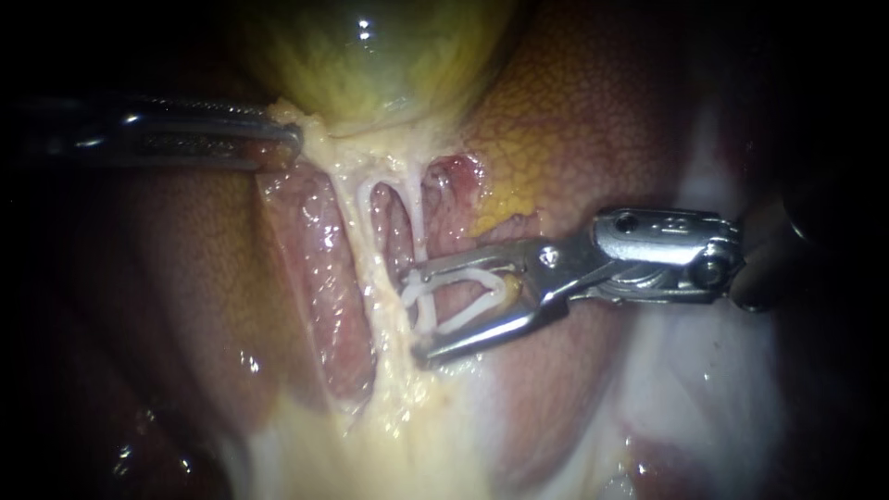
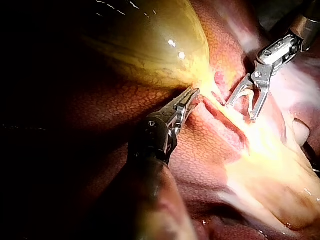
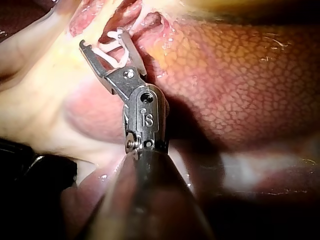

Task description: Clipping first clip left tube

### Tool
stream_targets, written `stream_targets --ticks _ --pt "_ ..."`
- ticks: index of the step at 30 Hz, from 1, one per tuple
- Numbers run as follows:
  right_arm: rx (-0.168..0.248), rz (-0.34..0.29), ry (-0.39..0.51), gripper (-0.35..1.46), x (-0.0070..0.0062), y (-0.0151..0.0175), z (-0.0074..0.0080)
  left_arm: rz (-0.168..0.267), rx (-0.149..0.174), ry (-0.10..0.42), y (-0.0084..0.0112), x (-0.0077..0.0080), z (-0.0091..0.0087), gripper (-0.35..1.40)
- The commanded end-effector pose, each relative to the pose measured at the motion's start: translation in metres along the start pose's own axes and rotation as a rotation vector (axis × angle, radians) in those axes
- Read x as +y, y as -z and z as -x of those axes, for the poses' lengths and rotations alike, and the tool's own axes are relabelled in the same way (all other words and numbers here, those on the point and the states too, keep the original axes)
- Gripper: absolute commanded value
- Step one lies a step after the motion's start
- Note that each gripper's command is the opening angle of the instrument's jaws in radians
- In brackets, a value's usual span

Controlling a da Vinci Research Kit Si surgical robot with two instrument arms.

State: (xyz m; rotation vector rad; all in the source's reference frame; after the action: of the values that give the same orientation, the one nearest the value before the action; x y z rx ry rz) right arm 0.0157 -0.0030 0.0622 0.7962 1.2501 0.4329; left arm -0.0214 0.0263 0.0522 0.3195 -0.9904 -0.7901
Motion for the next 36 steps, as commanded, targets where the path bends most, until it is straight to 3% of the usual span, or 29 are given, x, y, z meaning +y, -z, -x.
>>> stream_targets --ticks 1,8,16,27,36 --pt "0.000 0.000 -0.001 0.44 0.0002 0.0000 0.0001 0.000 0.000 0.000 0.0000 0.0000 0.0000 -0.35" --pt "-0.002 0.001 -0.006 0.44 0.0014 -0.0003 0.0010 0.000 0.000 0.000 0.0000 0.0000 0.0000 -0.35" --pt "0.010 -0.056 0.001 0.44 0.0017 -0.0022 0.0006 0.000 0.000 -0.001 0.0000 0.0000 -0.0001 -0.35" --pt "0.042 -0.155 0.010 0.44 -0.0001 -0.0045 -0.0001 0.000 0.000 -0.001 -0.0001 0.0000 -0.0001 -0.35" --pt "0.043 -0.226 0.023 0.41 -0.0025 -0.0058 -0.0006 0.001 0.000 -0.001 -0.0001 0.0001 -0.0002 -0.35"
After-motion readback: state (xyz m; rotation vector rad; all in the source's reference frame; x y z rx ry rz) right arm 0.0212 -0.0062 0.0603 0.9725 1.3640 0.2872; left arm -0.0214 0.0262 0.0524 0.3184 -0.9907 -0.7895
